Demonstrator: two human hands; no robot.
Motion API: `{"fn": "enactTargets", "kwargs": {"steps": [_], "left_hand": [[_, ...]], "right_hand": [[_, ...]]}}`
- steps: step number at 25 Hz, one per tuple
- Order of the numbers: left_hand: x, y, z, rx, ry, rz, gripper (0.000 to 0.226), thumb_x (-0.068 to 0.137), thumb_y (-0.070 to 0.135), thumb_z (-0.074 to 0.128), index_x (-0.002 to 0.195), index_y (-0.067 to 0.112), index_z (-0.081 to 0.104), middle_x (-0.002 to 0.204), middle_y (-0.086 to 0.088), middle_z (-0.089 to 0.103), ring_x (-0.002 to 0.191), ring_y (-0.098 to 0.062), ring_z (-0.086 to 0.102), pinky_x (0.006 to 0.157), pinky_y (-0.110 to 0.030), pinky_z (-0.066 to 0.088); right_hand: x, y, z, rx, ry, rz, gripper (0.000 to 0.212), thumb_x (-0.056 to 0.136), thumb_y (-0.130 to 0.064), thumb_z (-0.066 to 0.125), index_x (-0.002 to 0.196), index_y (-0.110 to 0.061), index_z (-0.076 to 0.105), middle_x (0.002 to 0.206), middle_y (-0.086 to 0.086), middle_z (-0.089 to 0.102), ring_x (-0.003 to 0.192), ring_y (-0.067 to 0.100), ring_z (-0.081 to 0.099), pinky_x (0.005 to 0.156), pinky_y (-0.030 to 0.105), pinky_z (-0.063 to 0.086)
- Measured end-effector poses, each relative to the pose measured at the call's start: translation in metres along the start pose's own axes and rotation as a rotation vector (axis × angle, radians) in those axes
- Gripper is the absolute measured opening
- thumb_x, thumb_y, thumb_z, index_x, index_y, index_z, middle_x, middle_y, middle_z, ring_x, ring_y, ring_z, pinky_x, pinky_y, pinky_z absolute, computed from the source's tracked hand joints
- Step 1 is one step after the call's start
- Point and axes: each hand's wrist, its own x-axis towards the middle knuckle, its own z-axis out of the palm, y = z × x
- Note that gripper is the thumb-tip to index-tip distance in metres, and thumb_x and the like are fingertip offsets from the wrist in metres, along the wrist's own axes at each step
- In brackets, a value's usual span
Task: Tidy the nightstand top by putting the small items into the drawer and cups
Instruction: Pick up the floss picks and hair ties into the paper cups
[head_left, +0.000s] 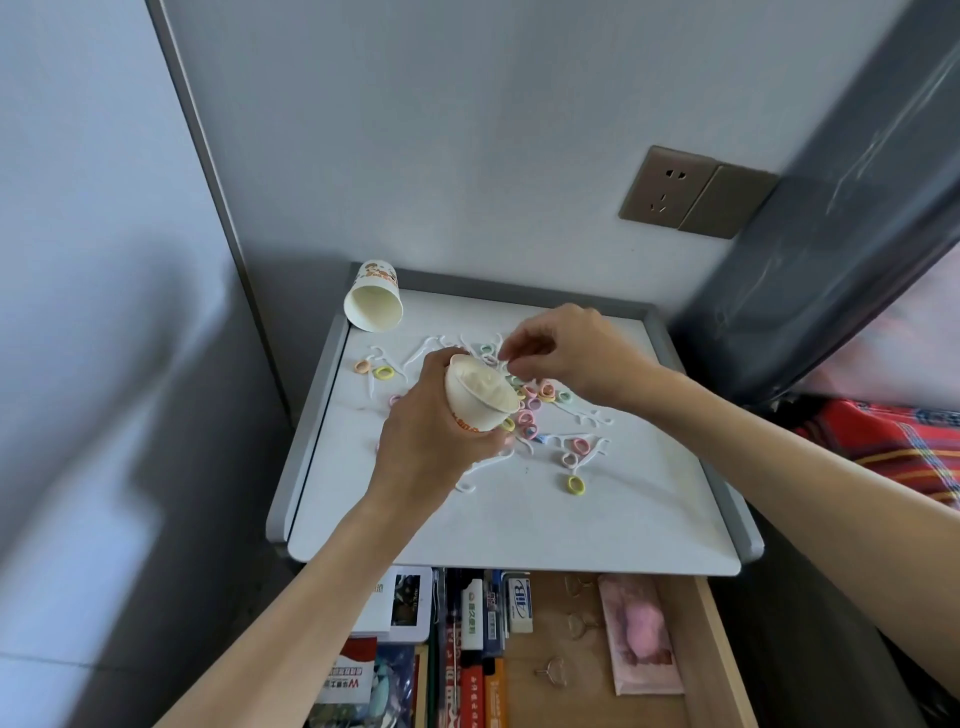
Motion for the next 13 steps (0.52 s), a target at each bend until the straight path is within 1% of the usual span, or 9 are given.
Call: {"fn": "enactTargets", "kwargs": {"steps": [2, 4, 5, 6, 8, 10, 11, 12, 13], "left_hand": [[0.001, 0.002, 0.001, -0.012, -0.010, -0.004, 0.074, 0.064, 0.033, 0.091, 0.122, 0.038, 0.046, 0.100, 0.018, 0.066, 0.094, -0.009, 0.065, 0.077, -0.032, 0.056], [0.001, 0.003, 0.002, -0.018, -0.018, -0.009, 0.076, 0.063, 0.033, 0.091, 0.125, 0.035, 0.047, 0.100, 0.019, 0.066, 0.093, -0.007, 0.065, 0.077, -0.032, 0.056], [0.000, 0.004, 0.003, -0.027, -0.019, -0.015, 0.078, 0.061, 0.035, 0.091, 0.126, 0.036, 0.047, 0.100, 0.019, 0.066, 0.093, -0.007, 0.065, 0.078, -0.034, 0.056], [-0.001, 0.005, 0.003, -0.036, -0.016, -0.023, 0.081, 0.058, 0.038, 0.091, 0.125, 0.037, 0.047, 0.101, 0.019, 0.066, 0.094, -0.007, 0.065, 0.080, -0.038, 0.057], [-0.001, 0.007, 0.003, -0.048, -0.002, -0.040, 0.086, 0.050, 0.045, 0.090, 0.123, 0.042, 0.046, 0.103, 0.020, 0.066, 0.097, -0.009, 0.066, 0.083, -0.043, 0.056], [-0.002, 0.007, 0.004, -0.050, 0.004, -0.042, 0.086, 0.045, 0.051, 0.088, 0.120, 0.044, 0.046, 0.103, 0.020, 0.066, 0.098, -0.010, 0.065, 0.083, -0.044, 0.056], [-0.002, 0.007, 0.004, -0.041, 0.002, -0.036, 0.084, 0.044, 0.054, 0.086, 0.118, 0.043, 0.047, 0.103, 0.018, 0.066, 0.097, -0.011, 0.065, 0.082, -0.043, 0.056], [-0.003, 0.006, 0.003, -0.023, 0.000, -0.028, 0.083, 0.044, 0.058, 0.084, 0.117, 0.042, 0.048, 0.102, 0.016, 0.067, 0.097, -0.012, 0.065, 0.081, -0.043, 0.056], [-0.003, 0.005, 0.002, -0.006, -0.004, -0.020, 0.083, 0.044, 0.061, 0.082, 0.117, 0.040, 0.048, 0.101, 0.015, 0.067, 0.096, -0.013, 0.064, 0.080, -0.043, 0.056]], "right_hand": [[-0.006, 0.005, 0.008, 0.140, -0.007, 0.030, 0.011, 0.080, -0.008, 0.074, 0.087, -0.016, 0.078, 0.078, -0.003, 0.075, 0.068, 0.008, 0.068, 0.071, 0.027, 0.056], [-0.010, 0.006, 0.014, 0.151, 0.035, 0.028, 0.009, 0.078, -0.010, 0.076, 0.083, -0.017, 0.078, 0.075, -0.005, 0.074, 0.063, 0.000, 0.064, 0.067, 0.020, 0.053], [-0.012, 0.006, 0.015, 0.181, 0.050, 0.035, 0.008, 0.077, -0.010, 0.076, 0.083, -0.015, 0.078, 0.075, -0.003, 0.074, 0.061, -0.001, 0.063, 0.065, 0.017, 0.051], [-0.013, 0.006, 0.017, 0.228, 0.050, 0.039, 0.007, 0.077, -0.009, 0.076, 0.083, -0.014, 0.077, 0.076, 0.000, 0.074, 0.062, 0.001, 0.063, 0.065, 0.017, 0.052], [-0.014, 0.008, 0.019, 0.350, 0.028, 0.047, 0.006, 0.079, -0.007, 0.075, 0.083, -0.012, 0.075, 0.080, 0.008, 0.074, 0.066, 0.010, 0.065, 0.068, 0.026, 0.056], [-0.016, 0.022, 0.019, 0.433, 0.080, 0.089, 0.005, 0.084, -0.007, 0.072, 0.084, -0.012, 0.073, 0.079, 0.011, 0.073, 0.067, 0.015, 0.065, 0.066, 0.030, 0.055], [-0.018, 0.035, 0.018, 0.382, 0.142, 0.137, 0.006, 0.086, -0.009, 0.070, 0.084, -0.013, 0.072, 0.078, 0.008, 0.072, 0.068, 0.015, 0.065, 0.065, 0.028, 0.053], [-0.020, 0.053, 0.017, 0.221, 0.197, 0.191, 0.004, 0.088, -0.013, 0.069, 0.086, -0.015, 0.071, 0.081, 0.004, 0.072, 0.072, 0.015, 0.065, 0.067, 0.026, 0.049], [-0.024, 0.073, 0.017, 0.008, 0.204, 0.253, 0.005, 0.088, -0.019, 0.069, 0.090, -0.015, 0.071, 0.088, 0.001, 0.071, 0.078, 0.015, 0.064, 0.070, 0.025, 0.046]]}}
